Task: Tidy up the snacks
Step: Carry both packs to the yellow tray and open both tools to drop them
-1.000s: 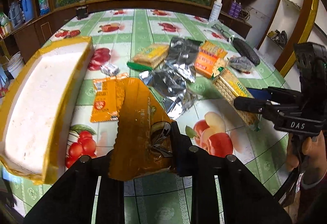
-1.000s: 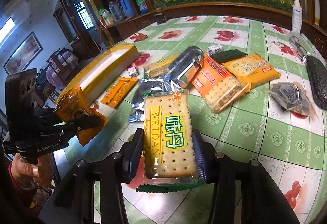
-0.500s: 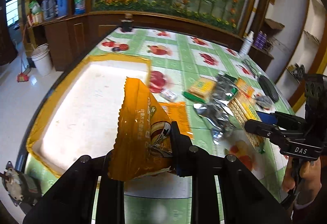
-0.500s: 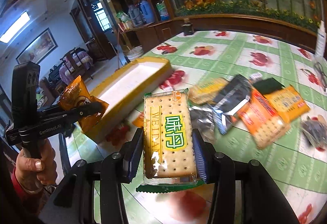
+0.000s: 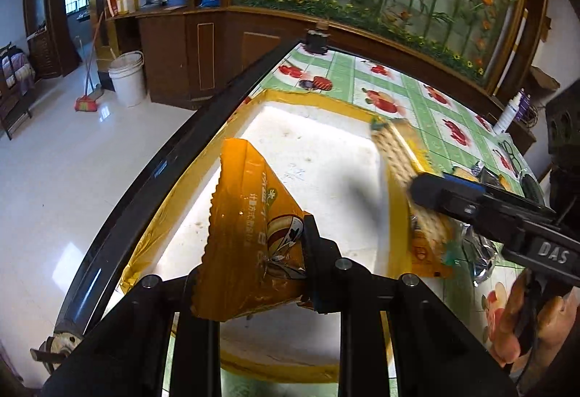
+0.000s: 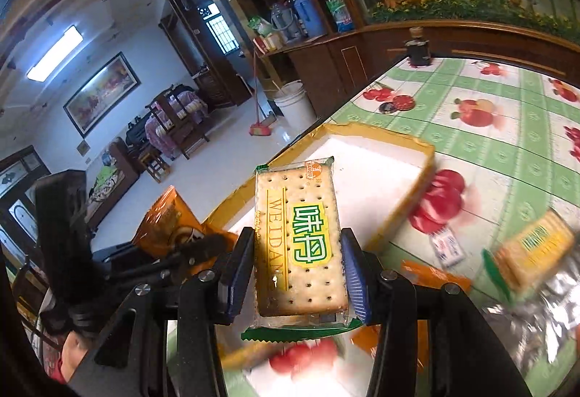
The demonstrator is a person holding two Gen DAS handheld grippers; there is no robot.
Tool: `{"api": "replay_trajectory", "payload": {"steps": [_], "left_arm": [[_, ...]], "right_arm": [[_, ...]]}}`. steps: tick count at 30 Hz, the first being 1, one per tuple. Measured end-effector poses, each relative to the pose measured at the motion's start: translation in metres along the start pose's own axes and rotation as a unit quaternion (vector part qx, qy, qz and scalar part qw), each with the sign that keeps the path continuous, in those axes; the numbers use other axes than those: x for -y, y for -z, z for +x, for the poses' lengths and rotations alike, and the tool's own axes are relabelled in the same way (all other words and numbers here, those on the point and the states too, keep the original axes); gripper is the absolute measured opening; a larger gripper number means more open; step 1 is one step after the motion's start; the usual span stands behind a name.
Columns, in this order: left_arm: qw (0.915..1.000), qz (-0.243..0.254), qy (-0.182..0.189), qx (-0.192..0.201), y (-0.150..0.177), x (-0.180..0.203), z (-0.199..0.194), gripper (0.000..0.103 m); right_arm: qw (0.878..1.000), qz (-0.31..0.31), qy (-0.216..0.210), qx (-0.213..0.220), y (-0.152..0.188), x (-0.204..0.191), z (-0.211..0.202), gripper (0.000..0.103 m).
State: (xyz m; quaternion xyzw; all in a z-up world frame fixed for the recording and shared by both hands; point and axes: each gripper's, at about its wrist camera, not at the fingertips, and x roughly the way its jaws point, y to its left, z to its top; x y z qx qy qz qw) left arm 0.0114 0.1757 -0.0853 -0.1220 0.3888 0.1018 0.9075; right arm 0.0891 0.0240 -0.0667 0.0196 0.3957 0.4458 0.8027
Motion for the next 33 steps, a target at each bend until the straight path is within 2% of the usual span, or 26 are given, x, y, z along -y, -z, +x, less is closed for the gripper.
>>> {"api": "replay_trajectory", "payload": {"steps": [4,8,11,19,21,22,23,27,33], "left_arm": [[0.9999,-0.009,-0.006,-0.007,0.001,-0.01,0.009,0.021],[0.9996,-0.004,-0.027,-0.012,0.002,-0.011,0.012,0.022],[0.9988,-0.011,-0.04,-0.027,0.002,-0.014,0.017,0.025],[0.9981,-0.021,-0.053,-0.025,0.003,-0.018,0.015,0.025],[0.998,-0.022,-0.054,-0.024,0.003,-0.017,0.013,0.039],[0.998,-0.022,-0.055,-0.021,0.002,-0.015,0.011,0.062],[0.9982,-0.02,-0.055,-0.014,0.002,-0.013,0.008,0.076],[0.9978,-0.009,-0.065,0.005,0.0,-0.002,-0.001,0.077],[0.9989,0.008,-0.045,-0.004,0.0,0.022,-0.004,0.077]], "right_arm": [[1.0,-0.009,0.013,-0.021,-0.004,-0.009,0.036,0.047],[0.999,-0.019,0.022,-0.029,-0.005,-0.016,0.052,0.047],[0.998,-0.023,0.033,-0.038,-0.005,-0.018,0.057,0.048],[0.999,-0.02,0.036,-0.034,-0.004,-0.017,0.05,0.05],[0.999,-0.013,0.036,-0.027,-0.003,-0.015,0.041,0.05],[0.999,-0.009,0.036,-0.022,-0.002,-0.013,0.036,0.05],[0.999,-0.004,0.037,-0.016,-0.001,-0.01,0.029,0.052],[0.999,0.011,0.047,0.009,0.005,0.003,-0.001,0.065],[0.997,0.033,0.066,0.037,0.019,0.026,-0.045,0.068]]}}
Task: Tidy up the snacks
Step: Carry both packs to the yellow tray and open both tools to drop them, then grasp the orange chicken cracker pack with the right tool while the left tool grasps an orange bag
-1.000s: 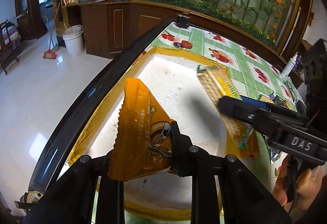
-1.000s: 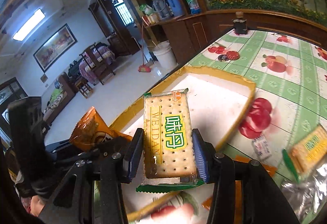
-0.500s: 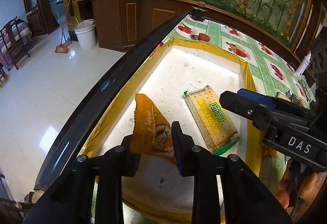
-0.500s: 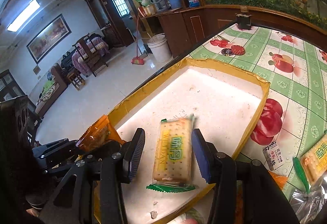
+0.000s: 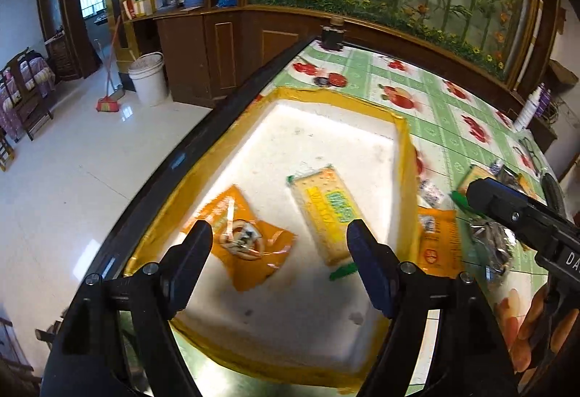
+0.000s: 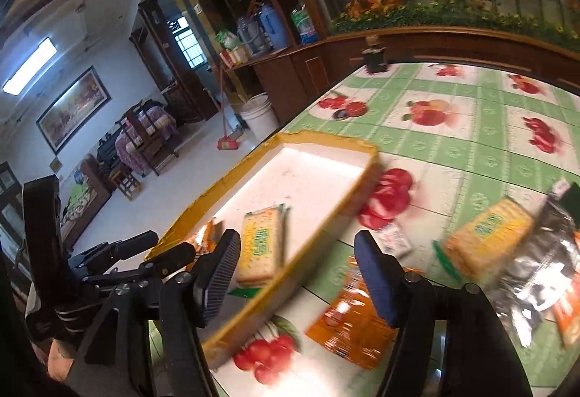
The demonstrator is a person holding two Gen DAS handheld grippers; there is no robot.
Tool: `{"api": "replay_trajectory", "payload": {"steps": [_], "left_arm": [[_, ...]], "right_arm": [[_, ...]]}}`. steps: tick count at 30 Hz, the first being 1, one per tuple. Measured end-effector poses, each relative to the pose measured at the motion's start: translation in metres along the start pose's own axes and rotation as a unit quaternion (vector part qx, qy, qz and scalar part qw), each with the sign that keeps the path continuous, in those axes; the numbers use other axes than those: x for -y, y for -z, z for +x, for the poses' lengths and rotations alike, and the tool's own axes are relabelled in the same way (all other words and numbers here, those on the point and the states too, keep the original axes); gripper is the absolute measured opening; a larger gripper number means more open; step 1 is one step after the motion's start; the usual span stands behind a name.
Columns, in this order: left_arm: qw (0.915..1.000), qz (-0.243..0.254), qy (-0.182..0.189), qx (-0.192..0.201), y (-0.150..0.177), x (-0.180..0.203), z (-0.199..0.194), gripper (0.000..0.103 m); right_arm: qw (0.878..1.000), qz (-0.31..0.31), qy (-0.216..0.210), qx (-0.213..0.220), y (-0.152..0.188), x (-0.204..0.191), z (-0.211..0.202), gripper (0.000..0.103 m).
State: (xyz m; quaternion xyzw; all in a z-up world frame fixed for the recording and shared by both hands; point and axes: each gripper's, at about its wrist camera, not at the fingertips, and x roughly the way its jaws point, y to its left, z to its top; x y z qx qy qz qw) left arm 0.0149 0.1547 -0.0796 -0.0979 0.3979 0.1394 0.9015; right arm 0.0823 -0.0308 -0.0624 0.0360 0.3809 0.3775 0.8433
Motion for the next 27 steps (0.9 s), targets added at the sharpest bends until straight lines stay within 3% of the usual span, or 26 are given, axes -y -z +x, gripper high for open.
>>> {"api": "replay_trajectory", "payload": {"steps": [12,17,27], "left_arm": [[0.9946,0.085,0.057,-0.016,0.015,0.096,-0.008,0.077],[0.9918,0.112,0.053,-0.031,0.027,0.124,-0.001,0.077],[0.9906,0.115,0.042,-0.061,0.033,0.139,0.019,0.077]], "right_arm": [[0.994,0.04,0.097,0.026,0.049,0.081,-0.084,0.076],[0.989,0.043,0.14,0.031,0.064,0.106,-0.108,0.077],[0.982,0.036,0.185,0.023,0.071,0.154,-0.125,0.08]]}}
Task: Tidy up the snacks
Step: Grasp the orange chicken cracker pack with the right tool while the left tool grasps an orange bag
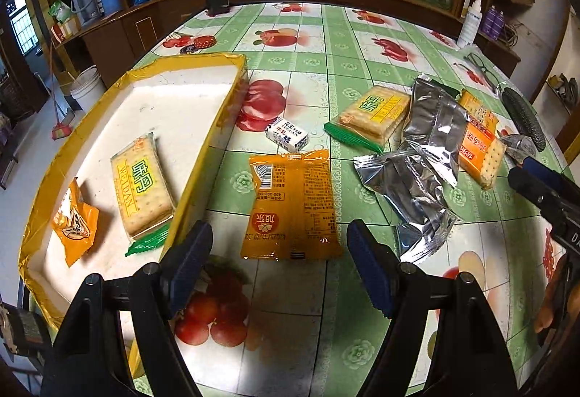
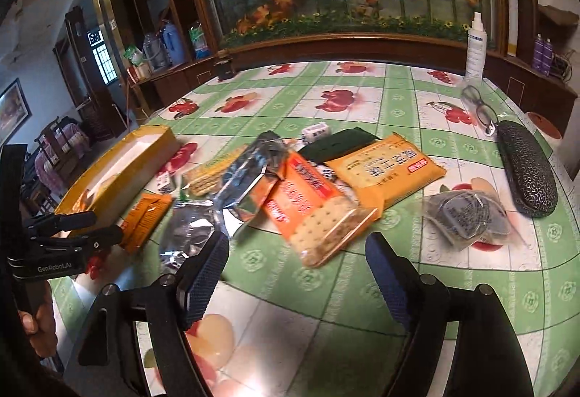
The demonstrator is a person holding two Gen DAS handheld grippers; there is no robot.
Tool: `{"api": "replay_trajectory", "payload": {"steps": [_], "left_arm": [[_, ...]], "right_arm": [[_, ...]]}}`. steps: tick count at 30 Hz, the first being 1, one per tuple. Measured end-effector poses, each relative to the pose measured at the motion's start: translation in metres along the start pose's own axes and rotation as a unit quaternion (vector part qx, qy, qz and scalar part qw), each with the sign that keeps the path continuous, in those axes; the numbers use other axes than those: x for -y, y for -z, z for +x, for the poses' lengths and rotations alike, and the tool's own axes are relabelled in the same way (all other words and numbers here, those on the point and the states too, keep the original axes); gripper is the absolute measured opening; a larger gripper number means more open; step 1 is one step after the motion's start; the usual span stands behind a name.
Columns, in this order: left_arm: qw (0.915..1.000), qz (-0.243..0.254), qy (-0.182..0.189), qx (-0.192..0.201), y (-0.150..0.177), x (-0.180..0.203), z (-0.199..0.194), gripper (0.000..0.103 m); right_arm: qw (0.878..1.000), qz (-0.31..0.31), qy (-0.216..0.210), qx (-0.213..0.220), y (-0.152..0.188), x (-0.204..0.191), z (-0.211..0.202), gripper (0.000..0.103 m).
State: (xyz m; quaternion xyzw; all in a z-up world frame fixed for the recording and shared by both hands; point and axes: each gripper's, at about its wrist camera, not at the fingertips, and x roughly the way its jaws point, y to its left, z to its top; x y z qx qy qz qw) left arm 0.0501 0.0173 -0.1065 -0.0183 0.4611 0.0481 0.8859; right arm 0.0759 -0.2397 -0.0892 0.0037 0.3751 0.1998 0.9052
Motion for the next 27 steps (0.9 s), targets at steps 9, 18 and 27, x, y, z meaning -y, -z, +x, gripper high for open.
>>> {"api": "replay_trajectory", "payload": {"steps": [9,18,27], "left_arm": [[0.9997,0.003,-0.015,-0.021,-0.002,0.006,0.02,0.077],[0.9989,0.011,-0.042,-0.016,-0.011,0.014,0.031,0.077],[0.9988,0.022,-0.041,-0.012,-0.013,0.028,0.032,0.077]], "right_arm": [[0.999,-0.052,0.012,-0.011,-0.01,0.001,0.023,0.08],[0.994,-0.105,0.037,-0.015,-0.013,-0.005,0.042,0.08],[0.983,-0.174,0.051,-0.01,-0.02,-0.021,0.05,0.08]]}}
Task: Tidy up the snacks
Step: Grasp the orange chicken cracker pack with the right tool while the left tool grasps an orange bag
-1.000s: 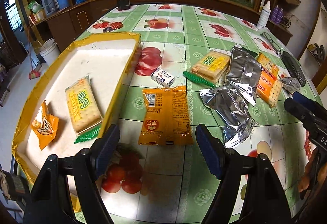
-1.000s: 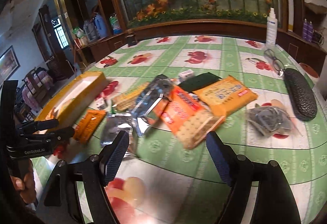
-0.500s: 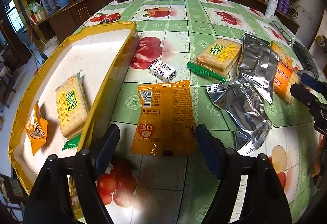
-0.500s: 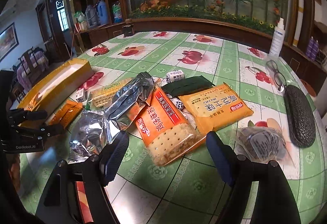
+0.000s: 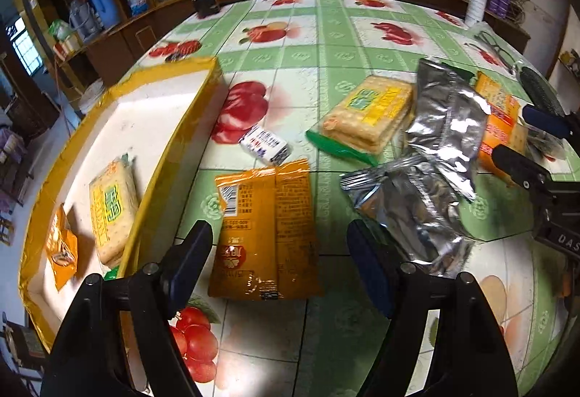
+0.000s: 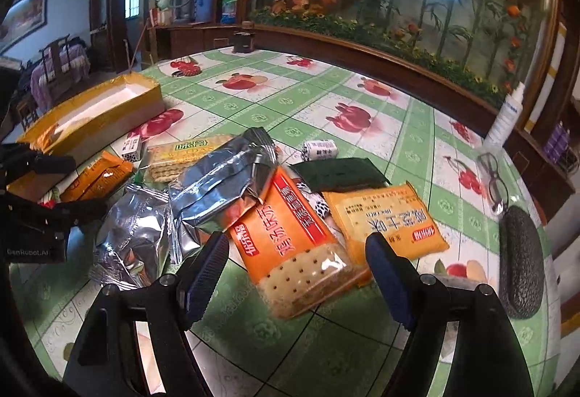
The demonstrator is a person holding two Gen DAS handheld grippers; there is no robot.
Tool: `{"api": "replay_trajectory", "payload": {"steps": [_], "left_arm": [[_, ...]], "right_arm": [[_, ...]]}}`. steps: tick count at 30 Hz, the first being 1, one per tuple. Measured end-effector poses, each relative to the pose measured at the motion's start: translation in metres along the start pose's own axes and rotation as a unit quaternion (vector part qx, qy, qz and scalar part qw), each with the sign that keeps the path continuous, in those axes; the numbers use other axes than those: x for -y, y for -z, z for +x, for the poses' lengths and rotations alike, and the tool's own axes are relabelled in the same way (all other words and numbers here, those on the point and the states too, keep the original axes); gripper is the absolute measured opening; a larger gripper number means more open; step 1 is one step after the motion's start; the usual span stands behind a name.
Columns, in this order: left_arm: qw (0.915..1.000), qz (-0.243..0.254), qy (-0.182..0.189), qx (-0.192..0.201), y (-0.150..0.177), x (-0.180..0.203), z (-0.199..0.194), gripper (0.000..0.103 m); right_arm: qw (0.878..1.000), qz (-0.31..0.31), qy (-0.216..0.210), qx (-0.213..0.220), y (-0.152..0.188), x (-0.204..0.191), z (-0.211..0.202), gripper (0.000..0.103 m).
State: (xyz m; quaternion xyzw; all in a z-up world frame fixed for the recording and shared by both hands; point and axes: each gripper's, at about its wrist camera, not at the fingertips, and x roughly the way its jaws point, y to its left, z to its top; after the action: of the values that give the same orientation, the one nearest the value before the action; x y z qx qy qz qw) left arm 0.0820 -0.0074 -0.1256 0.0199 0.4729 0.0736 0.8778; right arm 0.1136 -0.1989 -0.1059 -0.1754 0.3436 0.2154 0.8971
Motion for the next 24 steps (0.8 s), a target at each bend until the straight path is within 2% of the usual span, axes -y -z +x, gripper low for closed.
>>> {"api": "replay_trajectory", "payload": {"steps": [1,3,6,7,9,11,13,17,18,20,21,23,24], "left_arm": [[0.9999,-0.011,0.004,-0.011,0.001,-0.005,0.006,0.077],[0.9999,-0.008,-0.006,-0.007,0.001,-0.005,0.006,0.078],[0.9979,-0.025,0.052,-0.028,0.002,-0.005,0.009,0.079],[0.9978,-0.023,0.056,-0.026,0.002,-0.002,0.008,0.079],[0.9988,-0.01,0.042,-0.022,0.002,0.005,0.008,0.081],[0.9977,-0.028,0.056,-0.026,0.001,0.001,0.012,0.089],[0.9978,-0.038,0.047,-0.025,-0.001,-0.006,0.015,0.09],[0.997,-0.042,0.065,-0.004,0.002,-0.009,0.013,0.089],[0.997,-0.04,0.066,0.003,0.004,-0.009,0.011,0.086],[0.9975,-0.035,0.06,0.012,0.005,-0.01,0.008,0.061],[0.9969,-0.037,0.068,0.011,0.004,-0.011,0.007,0.06],[0.9959,-0.042,0.079,0.013,0.004,-0.015,0.006,0.049],[0.9957,-0.043,0.081,0.013,0.004,-0.016,0.006,0.047]], "right_arm": [[1.0,-0.012,0.0,-0.005,-0.001,-0.003,0.003,0.08],[0.999,-0.032,-0.001,-0.012,-0.003,-0.009,0.01,0.08],[0.998,-0.05,0.003,-0.024,-0.005,-0.014,0.021,0.08],[0.998,-0.05,0.002,-0.027,-0.005,-0.015,0.024,0.08],[0.998,-0.05,-0.001,-0.036,-0.004,-0.015,0.028,0.08],[0.998,-0.047,-0.006,-0.041,-0.004,-0.013,0.031,0.079],[0.998,-0.047,-0.008,-0.049,-0.004,-0.013,0.034,0.079],[0.998,-0.027,-0.011,-0.052,-0.006,-0.008,0.034,0.064],[0.998,-0.022,-0.013,-0.052,-0.006,-0.007,0.033,0.062],[0.998,-0.008,-0.021,-0.052,-0.004,-0.005,0.03,0.06],[0.998,-0.001,-0.026,-0.051,-0.003,-0.004,0.029,0.058],[0.998,0.017,-0.035,-0.05,0.0,-0.002,0.025,0.057],[0.998,0.025,-0.039,-0.05,0.002,-0.001,0.023,0.057]]}}
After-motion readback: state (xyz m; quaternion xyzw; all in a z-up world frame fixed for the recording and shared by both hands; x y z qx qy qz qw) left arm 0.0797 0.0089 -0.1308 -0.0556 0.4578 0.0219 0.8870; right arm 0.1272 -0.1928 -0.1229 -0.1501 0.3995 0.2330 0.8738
